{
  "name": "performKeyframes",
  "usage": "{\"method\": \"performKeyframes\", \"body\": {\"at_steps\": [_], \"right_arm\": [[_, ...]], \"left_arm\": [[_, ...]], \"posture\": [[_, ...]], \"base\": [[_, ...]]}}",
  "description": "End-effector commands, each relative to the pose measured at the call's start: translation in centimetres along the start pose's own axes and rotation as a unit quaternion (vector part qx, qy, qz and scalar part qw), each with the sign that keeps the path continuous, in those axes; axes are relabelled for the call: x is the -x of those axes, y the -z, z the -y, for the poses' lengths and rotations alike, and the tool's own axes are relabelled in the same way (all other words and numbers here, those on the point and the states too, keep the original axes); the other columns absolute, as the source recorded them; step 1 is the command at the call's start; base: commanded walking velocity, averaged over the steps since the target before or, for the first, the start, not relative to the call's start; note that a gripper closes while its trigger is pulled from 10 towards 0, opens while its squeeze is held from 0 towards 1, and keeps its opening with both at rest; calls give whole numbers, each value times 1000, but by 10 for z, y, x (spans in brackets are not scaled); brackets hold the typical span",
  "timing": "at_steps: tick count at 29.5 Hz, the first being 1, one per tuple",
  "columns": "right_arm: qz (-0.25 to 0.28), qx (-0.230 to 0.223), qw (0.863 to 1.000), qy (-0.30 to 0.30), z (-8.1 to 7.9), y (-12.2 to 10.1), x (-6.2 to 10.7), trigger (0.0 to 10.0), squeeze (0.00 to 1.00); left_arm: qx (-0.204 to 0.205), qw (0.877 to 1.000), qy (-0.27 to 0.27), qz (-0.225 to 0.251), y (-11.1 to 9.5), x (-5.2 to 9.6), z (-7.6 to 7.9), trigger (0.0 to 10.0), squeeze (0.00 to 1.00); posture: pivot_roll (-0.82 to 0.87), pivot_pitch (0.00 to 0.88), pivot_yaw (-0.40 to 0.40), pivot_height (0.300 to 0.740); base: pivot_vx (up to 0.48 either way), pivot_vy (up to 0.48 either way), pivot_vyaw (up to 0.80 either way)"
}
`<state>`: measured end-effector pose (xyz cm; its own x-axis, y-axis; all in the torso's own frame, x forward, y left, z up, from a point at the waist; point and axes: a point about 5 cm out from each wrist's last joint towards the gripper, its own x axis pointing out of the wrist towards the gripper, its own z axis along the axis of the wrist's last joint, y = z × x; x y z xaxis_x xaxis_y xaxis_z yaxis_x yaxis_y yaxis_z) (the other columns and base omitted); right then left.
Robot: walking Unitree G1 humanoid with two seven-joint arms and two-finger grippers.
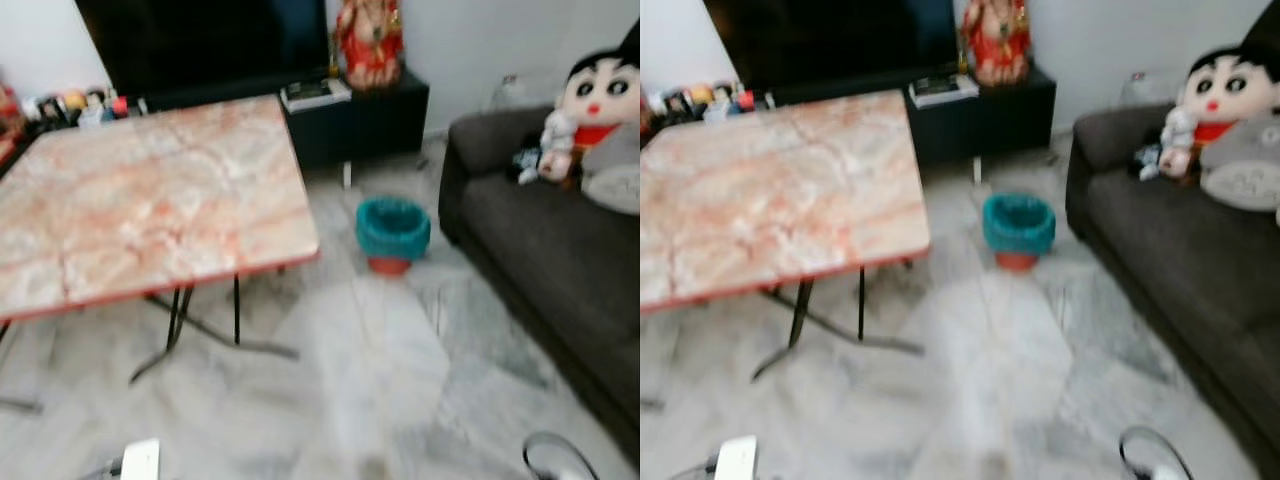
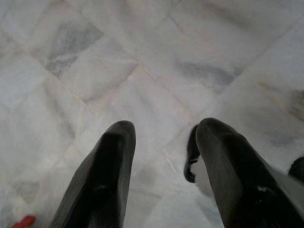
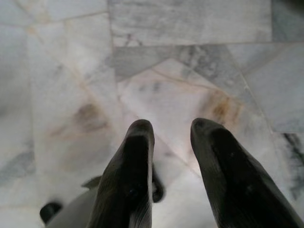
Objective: Setting the table
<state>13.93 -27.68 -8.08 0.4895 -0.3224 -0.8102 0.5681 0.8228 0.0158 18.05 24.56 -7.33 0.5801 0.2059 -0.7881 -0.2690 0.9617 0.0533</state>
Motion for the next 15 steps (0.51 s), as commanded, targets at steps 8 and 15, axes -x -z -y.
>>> {"method": "performKeyframes", "body": {"at_steps": [8,15], "right_arm": [[-5,-4,1000,-1,-3,4,0,10000,0],[-3,1,1000,-4,-3,3,0,10000,0]], "left_arm": [[2,1000,-11,-6,3,1,-8,10000,0],[4,1000,-11,-6,2,1,-7,10000,0]], "posture": [[-61,81,46,740],[-58,79,45,740]], "base": [[0,480,0],[0,480,0]]}}
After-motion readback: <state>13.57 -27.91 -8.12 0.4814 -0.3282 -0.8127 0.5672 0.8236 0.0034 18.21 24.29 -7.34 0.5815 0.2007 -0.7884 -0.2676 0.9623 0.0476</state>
